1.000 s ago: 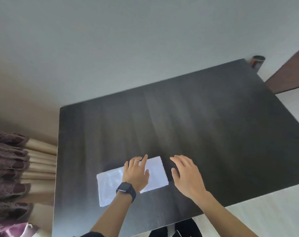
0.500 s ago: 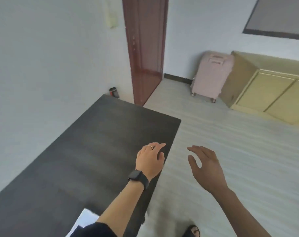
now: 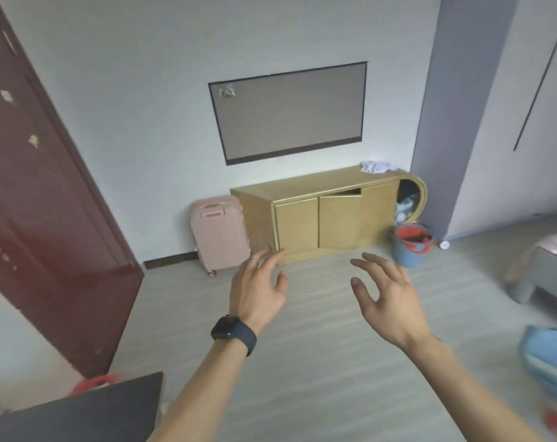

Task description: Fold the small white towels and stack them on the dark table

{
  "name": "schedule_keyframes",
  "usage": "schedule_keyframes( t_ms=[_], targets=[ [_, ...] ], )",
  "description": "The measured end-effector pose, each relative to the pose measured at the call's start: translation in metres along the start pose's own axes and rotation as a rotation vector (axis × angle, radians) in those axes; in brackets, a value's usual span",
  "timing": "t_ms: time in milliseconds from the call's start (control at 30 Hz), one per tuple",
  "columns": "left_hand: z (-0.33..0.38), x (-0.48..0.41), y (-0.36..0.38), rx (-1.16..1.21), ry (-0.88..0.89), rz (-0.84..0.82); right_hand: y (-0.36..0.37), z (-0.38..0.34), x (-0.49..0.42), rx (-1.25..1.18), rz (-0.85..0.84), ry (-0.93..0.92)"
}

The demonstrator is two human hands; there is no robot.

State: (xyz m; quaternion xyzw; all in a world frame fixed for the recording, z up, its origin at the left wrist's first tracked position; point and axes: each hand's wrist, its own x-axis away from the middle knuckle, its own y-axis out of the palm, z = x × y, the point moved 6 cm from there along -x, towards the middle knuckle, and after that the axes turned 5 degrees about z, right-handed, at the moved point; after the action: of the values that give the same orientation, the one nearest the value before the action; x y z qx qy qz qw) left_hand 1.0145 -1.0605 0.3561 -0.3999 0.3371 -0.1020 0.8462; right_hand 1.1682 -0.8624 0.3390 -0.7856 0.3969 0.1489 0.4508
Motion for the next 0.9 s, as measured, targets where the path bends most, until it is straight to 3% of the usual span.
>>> schedule_keyframes(
  t_ms=[333, 900],
  targets=[
    [0.087, -0.158, 0.095, 0.036, 0.065, 0.016, -0.048, 0.124, -0.169, 0.083, 0.108, 0.003],
    [0.09, -0.525, 0.319, 0.066, 0.164, -0.05, 0.07, 0.327, -0.491, 0.191, 0.104, 0.061]
  ],
)
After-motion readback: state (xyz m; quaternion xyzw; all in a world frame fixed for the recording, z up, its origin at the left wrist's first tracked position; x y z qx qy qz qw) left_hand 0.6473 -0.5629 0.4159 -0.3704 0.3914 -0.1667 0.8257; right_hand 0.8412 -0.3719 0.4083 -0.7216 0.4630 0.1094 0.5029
